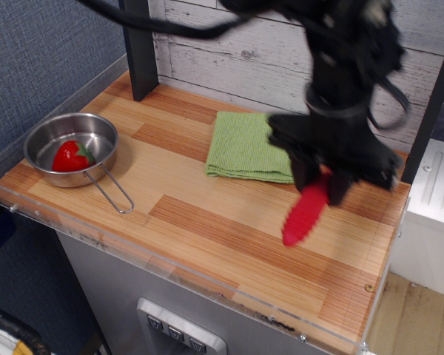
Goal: Place the red fork between the pot and green towel
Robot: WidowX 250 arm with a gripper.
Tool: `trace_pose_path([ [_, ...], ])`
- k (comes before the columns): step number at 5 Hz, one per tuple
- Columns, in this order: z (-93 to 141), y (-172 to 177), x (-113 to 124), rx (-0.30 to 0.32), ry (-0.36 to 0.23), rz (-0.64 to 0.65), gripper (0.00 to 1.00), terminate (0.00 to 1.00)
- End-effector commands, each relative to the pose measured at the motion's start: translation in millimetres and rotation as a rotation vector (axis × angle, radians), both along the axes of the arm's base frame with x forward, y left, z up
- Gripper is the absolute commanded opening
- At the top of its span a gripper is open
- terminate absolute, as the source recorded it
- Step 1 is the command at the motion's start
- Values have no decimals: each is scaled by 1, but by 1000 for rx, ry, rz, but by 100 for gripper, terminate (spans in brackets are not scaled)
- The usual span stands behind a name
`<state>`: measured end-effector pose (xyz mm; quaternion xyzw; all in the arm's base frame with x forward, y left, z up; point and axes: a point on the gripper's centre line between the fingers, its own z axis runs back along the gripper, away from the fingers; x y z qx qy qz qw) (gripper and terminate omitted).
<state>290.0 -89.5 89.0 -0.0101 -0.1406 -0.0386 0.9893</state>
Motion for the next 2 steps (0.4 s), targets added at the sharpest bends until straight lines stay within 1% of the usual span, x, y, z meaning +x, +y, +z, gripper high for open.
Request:
trace_pose_path([
  [1, 17, 47, -10, -2, -28, 256, 0, 0],
  [2, 14, 71, -12, -5, -21, 430, 0, 0],
])
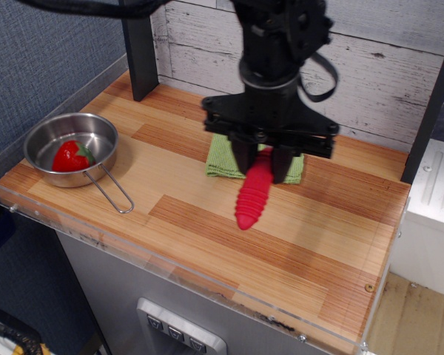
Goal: Place the red fork between the pot and green towel
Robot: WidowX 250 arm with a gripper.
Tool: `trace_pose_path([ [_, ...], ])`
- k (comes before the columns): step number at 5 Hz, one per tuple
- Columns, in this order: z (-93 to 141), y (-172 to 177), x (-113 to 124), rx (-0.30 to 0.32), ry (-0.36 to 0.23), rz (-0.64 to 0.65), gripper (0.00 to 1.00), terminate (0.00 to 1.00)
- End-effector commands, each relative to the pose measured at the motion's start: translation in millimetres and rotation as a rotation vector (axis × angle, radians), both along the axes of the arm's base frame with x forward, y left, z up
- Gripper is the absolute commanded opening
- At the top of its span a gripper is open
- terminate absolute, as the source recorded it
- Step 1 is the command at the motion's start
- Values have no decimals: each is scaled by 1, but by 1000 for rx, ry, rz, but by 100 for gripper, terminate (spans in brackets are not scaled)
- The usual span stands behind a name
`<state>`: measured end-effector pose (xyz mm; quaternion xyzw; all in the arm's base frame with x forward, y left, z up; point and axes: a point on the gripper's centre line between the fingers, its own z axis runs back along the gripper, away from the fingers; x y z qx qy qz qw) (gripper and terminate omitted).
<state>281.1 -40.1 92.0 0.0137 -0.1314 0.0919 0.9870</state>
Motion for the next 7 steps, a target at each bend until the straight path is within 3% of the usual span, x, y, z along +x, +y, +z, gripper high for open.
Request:
trace_pose_path([
  [1, 9, 37, 2, -1, -51, 262, 0, 0],
  [5, -18, 100, 31, 3, -36, 412, 0, 0],
  [7, -35, 119, 45, -4, -3, 424, 0, 0],
])
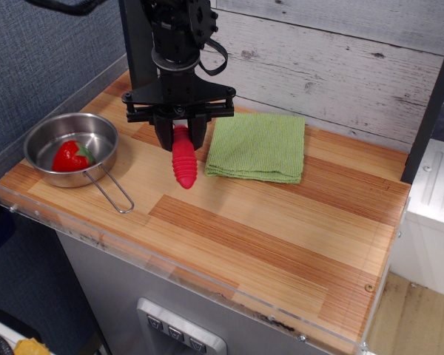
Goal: Place the red fork between the pot and green towel
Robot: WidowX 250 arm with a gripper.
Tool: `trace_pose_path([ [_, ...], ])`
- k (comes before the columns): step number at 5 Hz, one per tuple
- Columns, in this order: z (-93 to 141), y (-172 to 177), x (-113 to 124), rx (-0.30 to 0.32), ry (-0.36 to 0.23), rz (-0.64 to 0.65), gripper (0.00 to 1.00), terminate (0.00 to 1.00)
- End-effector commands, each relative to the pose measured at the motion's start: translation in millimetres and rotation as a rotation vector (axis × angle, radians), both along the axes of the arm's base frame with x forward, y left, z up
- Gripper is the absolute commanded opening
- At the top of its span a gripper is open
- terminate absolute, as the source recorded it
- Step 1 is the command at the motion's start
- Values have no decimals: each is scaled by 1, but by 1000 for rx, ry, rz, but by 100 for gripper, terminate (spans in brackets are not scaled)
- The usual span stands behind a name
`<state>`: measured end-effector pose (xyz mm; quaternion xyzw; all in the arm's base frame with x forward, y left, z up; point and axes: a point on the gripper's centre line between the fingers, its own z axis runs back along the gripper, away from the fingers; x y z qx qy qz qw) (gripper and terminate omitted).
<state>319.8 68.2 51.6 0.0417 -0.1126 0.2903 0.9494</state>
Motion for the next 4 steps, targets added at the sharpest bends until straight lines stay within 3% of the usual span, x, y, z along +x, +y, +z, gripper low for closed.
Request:
trace_pose_path([
  [1, -1, 18, 10, -1, -27, 22, 0, 0],
  [4, -30, 26, 15, -18, -8, -3, 0, 0],
])
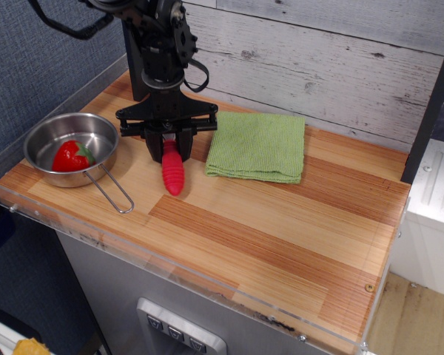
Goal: Place the red fork between the pot and green towel
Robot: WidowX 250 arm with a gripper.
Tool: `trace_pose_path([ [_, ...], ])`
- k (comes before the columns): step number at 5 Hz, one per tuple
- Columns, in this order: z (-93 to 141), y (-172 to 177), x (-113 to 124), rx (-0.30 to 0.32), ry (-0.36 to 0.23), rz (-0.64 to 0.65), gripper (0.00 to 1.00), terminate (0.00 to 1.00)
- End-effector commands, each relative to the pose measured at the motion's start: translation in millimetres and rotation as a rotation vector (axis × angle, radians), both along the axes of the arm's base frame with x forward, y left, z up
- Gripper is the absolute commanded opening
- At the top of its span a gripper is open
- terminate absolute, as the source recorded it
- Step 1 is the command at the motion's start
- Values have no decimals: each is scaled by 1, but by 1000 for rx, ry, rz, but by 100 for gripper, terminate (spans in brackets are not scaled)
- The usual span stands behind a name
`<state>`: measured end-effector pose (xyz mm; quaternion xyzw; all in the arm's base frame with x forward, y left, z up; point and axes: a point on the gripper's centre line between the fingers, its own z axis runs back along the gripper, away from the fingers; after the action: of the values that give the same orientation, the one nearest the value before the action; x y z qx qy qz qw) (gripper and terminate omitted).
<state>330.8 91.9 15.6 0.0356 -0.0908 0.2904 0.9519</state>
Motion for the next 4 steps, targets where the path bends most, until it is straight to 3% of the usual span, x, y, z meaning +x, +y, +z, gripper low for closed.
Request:
trace_pose_path([
  [1, 8, 0, 3, -26, -3, 69, 100, 0],
  [4, 16, 7, 6, -47, -42, 31, 100, 0],
])
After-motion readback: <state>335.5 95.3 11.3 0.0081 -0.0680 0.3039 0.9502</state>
